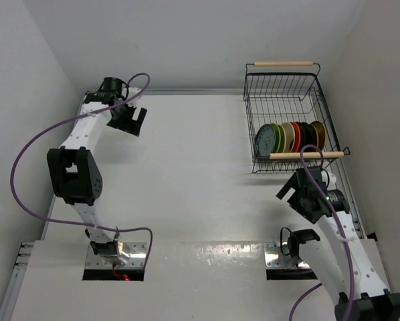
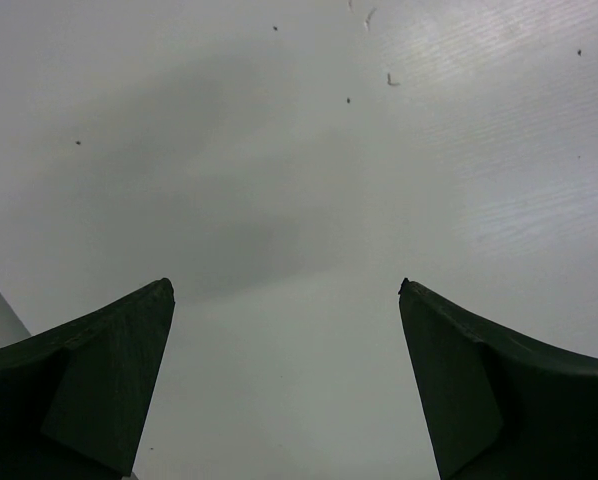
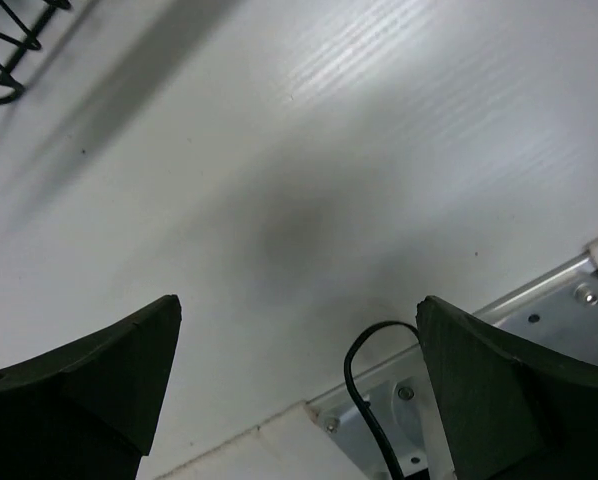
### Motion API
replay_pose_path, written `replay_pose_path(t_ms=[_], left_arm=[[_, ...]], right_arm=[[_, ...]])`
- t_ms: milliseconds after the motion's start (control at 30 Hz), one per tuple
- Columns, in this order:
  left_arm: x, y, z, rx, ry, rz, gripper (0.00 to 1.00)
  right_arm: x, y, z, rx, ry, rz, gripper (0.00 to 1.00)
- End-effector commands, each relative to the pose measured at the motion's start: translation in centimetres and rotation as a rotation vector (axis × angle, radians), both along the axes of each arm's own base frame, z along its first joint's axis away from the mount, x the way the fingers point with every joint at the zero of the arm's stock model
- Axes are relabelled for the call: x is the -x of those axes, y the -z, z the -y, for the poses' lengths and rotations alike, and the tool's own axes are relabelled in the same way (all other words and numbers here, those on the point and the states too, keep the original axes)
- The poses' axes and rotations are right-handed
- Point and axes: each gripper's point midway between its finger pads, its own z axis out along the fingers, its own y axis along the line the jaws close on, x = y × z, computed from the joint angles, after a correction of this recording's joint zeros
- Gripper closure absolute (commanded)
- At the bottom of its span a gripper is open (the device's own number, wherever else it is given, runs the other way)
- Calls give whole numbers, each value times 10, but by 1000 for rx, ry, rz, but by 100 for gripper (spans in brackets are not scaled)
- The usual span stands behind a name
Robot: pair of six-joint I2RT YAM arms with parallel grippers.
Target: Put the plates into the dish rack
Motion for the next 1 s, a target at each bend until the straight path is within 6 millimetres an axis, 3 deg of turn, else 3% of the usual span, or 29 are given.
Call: replay_pose_path(t_ms=[0, 233, 400, 967], left_arm=[[15, -21, 13, 40, 20, 52, 0], [39, -4, 15, 55, 29, 31, 0], [51, -6, 14, 45, 46, 38, 0], [66, 0, 26, 102, 82, 20, 0]], right_arm=[[8, 1, -10, -93, 83, 6, 0], [16, -4, 1, -40, 93, 27, 0], [16, -10, 5, -23, 91, 68, 0], [19, -9, 6, -31, 104, 91, 0]])
